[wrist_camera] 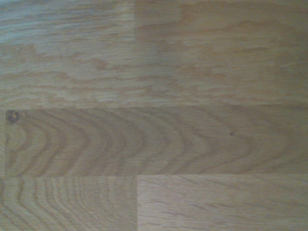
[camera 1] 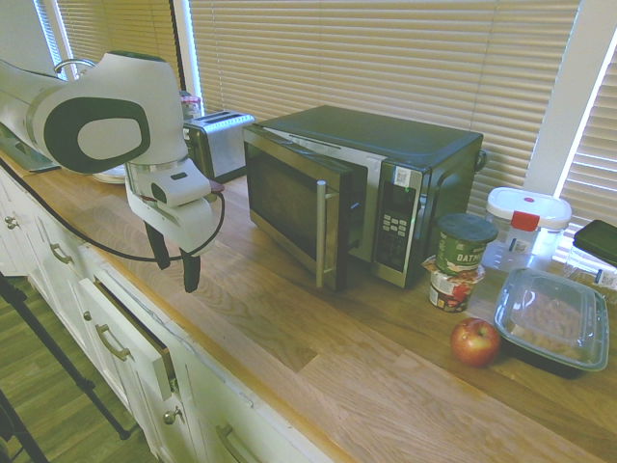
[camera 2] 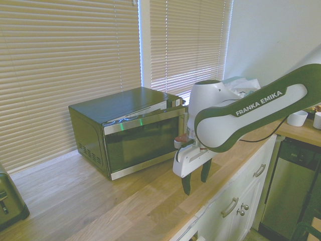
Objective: Close the microwave
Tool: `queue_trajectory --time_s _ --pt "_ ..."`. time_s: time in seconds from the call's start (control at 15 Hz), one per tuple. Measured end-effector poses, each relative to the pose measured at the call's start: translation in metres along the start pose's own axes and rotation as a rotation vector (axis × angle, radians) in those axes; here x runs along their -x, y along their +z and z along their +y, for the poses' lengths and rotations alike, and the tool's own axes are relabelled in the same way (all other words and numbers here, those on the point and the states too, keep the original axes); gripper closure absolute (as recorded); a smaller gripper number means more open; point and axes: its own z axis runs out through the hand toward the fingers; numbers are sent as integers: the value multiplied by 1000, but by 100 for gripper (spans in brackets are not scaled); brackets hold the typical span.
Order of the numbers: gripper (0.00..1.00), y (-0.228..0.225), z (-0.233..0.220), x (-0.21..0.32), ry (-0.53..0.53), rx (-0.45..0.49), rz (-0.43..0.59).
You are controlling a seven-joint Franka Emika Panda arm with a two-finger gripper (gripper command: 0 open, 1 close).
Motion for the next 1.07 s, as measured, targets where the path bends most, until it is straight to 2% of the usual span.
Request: queue_trajectory --time_s 0.27,0.67,1.07 --pt "0 -2 1 -4 -27 6 22" --pt "0 -47 -18 -32 -6 -62 94" --pt "0 -53 -45 -73 10 -66 115"
